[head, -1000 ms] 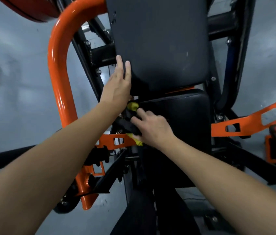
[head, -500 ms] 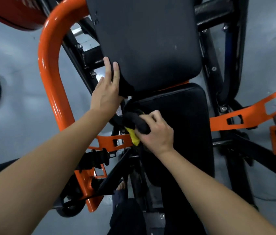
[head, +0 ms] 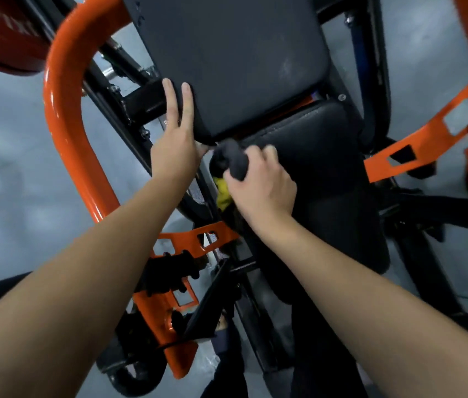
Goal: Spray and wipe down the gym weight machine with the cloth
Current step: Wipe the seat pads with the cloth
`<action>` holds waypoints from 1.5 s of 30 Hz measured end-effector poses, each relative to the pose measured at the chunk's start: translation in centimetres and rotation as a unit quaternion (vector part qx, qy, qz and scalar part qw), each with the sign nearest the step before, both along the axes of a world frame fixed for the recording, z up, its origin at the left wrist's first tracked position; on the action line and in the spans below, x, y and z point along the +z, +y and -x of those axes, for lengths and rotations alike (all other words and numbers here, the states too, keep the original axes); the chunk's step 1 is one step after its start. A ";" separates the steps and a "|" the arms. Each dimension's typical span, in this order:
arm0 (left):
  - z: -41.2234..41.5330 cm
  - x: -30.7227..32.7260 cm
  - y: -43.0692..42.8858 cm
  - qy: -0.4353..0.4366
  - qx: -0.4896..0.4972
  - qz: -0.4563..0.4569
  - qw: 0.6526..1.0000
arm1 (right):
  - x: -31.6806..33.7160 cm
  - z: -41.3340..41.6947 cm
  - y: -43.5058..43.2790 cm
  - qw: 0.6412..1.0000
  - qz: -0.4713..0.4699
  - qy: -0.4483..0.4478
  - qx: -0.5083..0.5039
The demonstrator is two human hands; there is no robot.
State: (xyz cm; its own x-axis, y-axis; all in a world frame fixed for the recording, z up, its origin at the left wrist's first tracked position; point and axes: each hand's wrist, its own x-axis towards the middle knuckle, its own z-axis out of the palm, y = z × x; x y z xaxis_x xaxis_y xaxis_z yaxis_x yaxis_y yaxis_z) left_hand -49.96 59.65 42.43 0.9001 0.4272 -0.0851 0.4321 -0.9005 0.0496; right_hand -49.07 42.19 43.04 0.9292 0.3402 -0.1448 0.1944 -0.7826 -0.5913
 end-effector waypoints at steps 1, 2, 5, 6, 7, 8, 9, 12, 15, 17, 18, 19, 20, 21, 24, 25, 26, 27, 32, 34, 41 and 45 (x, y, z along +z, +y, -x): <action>0.0 -0.3 -0.2 -0.002 0.002 0.010 1.000 | 0.8 0.0 1.0 0.998 0.002 -0.056 0.009; 0.1 -0.5 -0.3 0.002 -0.010 0.018 1.000 | 1.4 0.1 1.9 0.994 0.010 -0.106 0.028; 2.7 0.2 -0.4 0.008 -0.039 0.060 0.997 | 0.6 -0.1 3.6 0.993 0.029 -0.105 0.035; 3.9 0.5 -0.4 -0.007 -0.035 0.090 0.995 | -0.2 0.0 3.2 0.996 0.027 -0.079 0.019; 5.2 0.8 -0.5 -0.022 -0.023 0.120 0.992 | -1.2 0.4 2.5 0.998 0.023 -0.064 0.004; 6.3 1.1 -0.7 -0.039 0.004 0.152 0.988 | -1.9 1.1 1.7 0.998 0.023 -0.056 -0.005; 7.4 1.3 -1.0 -0.055 0.029 0.194 0.979 | -2.5 2.2 0.7 0.998 0.034 -0.050 -0.008; 9.0 1.7 -3.2 -0.049 0.086 0.315 0.944 | -4.3 6.9 -3.0 0.996 0.092 -0.015 0.008; 8.9 2.0 -5.8 -0.023 0.112 0.365 0.924 | -7.0 12.9 -7.7 0.990 0.135 0.039 0.000; 8.2 1.9 -7.0 -0.002 0.100 0.329 0.939 | -8.5 16.6 -10.2 0.987 0.145 0.063 -0.013; 7.9 1.4 -7.4 0.007 0.093 0.308 0.947 | -9.0 17.6 -11.1 0.986 0.154 0.068 -0.011; 7.8 1.1 -7.7 0.013 0.085 0.285 0.955 | -9.2 18.0 -11.6 0.982 0.167 0.082 -0.002; 7.6 0.8 -7.7 0.024 0.082 0.248 0.965 | -8.9 17.3 -11.6 0.977 0.184 0.108 0.011; 7.4 0.7 -7.8 0.039 0.067 0.194 0.978 | -8.2 16.4 -11.6 0.972 0.193 0.135 0.016; 6.3 1.2 -7.3 0.069 0.029 0.089 0.993 | -5.2 12.9 -10.3 0.966 0.177 0.189 0.023; 5.8 1.6 -7.2 0.074 0.019 0.083 0.994 | -3.6 11.6 -9.4 0.973 0.159 0.165 0.019; 5.2 2.0 -7.3 0.084 0.010 0.080 0.993 | -2.2 10.2 -8.3 0.983 0.134 0.123 0.010; 4.6 2.4 -7.5 0.090 0.004 0.079 0.993 | -1.3 8.7 -7.0 0.992 0.101 0.082 0.004; 3.6 3.0 -7.3 0.034 0.104 0.142 0.984 | -2.3 4.0 -1.1 0.999 0.003 0.052 -0.015; 3.9 3.0 -7.3 0.013 0.111 0.132 0.985 | -3.8 5.3 -1.1 0.999 0.022 0.021 -0.027; 6.1 0.5 -8.6 0.016 0.154 0.212 0.965 | -9.4 15.9 -10.0 0.995 0.054 0.065 -0.056; 5.7 -0.4 -10.9 0.023 0.210 0.394 0.894 | -12.3 20.7 -15.4 0.985 0.137 0.106 -0.025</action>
State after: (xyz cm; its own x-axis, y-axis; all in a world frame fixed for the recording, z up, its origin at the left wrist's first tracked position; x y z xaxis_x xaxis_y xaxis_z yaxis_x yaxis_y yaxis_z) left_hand -55.68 48.71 42.00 0.6618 0.5187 -0.5414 0.7422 -0.3510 0.5710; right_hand -69.78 26.78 30.79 0.8830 0.2155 -0.4170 0.0460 -0.9238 -0.3801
